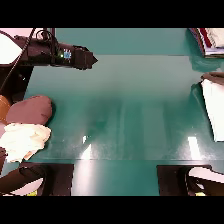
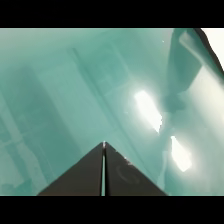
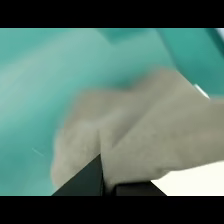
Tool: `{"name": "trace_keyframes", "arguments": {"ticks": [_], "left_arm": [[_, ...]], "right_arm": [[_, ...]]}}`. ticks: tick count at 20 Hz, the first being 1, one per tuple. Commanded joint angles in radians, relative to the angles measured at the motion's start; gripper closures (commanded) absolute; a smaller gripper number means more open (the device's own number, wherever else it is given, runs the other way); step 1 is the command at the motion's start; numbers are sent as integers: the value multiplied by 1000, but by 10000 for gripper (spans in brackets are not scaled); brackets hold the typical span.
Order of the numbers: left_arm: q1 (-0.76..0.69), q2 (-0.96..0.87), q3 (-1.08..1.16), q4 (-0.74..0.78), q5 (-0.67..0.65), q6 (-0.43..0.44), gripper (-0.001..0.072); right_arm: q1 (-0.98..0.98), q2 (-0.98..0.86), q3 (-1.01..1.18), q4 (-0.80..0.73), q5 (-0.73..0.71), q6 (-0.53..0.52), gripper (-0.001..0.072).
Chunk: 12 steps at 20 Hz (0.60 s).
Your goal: Fold the shirts.
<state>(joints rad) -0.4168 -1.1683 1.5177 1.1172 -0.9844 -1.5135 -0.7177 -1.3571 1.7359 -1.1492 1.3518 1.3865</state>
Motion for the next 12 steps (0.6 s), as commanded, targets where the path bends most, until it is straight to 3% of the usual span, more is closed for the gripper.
{"name": "trace_keyframes", "arguments": {"ticks": [1, 7, 8, 10, 11, 12], "left_arm": [[0, 0, 0, 0, -6, 4, 683], [0, 0, 0, 0, -18, 4, 683], [0, 0, 0, 0, -23, 4, 683], [0, 0, 0, 0, -27, 4, 683], [0, 0, 0, 0, -27, 4, 683], [0, 0, 0, 0, -27, 4, 683]], "right_arm": [[-53, 94, -182, -200, 60, 5, 697], [-167, 179, -452, -268, 34, 4, 693], [-181, 183, -478, -267, 25, 4, 658], [-202, 183, -507, -265, 15, 4, 129], [-204, 183, -509, -259, 14, 4, 40], [-202, 183, -498, -229, 17, 5, 40]]}}
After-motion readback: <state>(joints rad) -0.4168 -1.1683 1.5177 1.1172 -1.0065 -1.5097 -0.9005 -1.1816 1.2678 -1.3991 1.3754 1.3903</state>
